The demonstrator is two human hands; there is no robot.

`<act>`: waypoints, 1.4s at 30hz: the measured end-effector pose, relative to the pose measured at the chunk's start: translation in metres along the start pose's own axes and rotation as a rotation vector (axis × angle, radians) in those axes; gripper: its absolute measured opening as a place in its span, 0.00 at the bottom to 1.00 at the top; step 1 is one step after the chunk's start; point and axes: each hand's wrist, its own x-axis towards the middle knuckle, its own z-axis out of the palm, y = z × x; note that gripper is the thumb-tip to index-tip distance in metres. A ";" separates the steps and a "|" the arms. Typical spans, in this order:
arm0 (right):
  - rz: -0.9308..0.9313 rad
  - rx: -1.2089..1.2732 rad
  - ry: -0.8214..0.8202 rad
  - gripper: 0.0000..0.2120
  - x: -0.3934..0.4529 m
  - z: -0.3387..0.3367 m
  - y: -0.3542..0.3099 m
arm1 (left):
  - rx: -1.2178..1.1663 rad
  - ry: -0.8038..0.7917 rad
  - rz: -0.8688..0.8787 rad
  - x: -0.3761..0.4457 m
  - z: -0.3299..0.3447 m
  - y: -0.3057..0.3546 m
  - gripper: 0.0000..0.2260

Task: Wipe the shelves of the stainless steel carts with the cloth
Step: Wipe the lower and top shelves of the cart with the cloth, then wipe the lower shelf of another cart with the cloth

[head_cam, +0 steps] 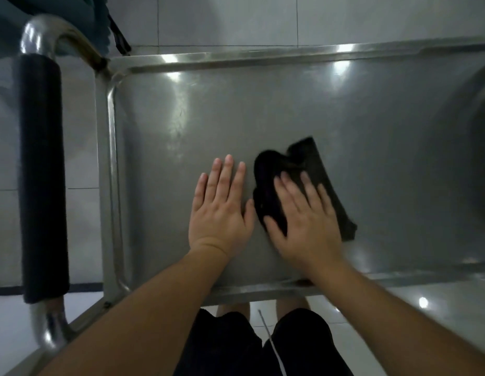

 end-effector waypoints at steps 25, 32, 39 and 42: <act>-0.049 -0.138 -0.371 0.20 -0.083 -0.073 -0.025 | -0.140 -0.542 -0.185 -0.052 -0.111 0.025 0.21; 0.082 -0.077 -0.351 0.20 -0.085 -0.131 -0.006 | -0.017 -0.486 -0.136 -0.097 -0.148 0.057 0.21; 0.078 -0.049 -0.351 0.19 -0.119 -0.194 0.025 | 0.038 -0.480 -0.102 -0.156 -0.168 0.108 0.21; 0.122 -0.016 -0.405 0.20 -0.151 -0.212 0.042 | 0.022 -0.449 -0.133 -0.181 -0.176 0.137 0.21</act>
